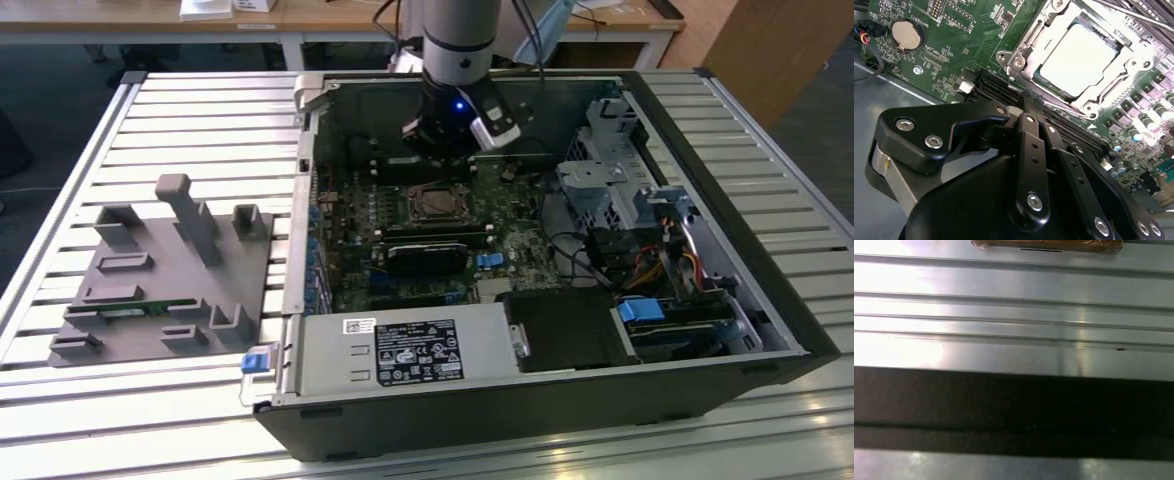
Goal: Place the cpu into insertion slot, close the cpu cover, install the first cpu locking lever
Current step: 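Close the cpu cover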
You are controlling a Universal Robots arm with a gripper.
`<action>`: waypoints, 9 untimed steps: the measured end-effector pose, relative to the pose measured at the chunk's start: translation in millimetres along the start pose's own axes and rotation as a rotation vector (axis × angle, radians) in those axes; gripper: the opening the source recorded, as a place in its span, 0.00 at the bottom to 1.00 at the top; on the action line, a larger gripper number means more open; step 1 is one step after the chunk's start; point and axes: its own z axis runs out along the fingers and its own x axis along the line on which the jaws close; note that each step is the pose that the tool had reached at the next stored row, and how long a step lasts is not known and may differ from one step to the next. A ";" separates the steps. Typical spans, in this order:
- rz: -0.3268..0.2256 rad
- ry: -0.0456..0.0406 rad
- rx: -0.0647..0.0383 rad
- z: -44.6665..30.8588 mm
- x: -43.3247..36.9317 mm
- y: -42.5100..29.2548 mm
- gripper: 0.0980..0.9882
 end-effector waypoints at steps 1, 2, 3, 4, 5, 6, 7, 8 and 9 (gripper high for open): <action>0.000 0.0000 0.000 0.7 -0.3 -0.1 0.01; 0.000 0.0001 0.000 1.4 -0.8 -0.1 0.01; 0.000 0.0001 0.000 2.0 -0.9 -0.2 0.01; 0.000 0.0001 0.001 2.5 -0.9 -0.2 0.01; 0.000 0.0000 0.001 3.0 -0.9 -0.3 0.01; 0.000 0.0001 0.001 3.5 -0.9 -0.3 0.01; 0.000 0.0001 0.001 4.0 -1.0 -0.4 0.01; 0.000 0.0001 0.001 4.5 -1.0 -0.4 0.01; 0.000 0.0001 0.001 4.9 -1.0 -0.5 0.01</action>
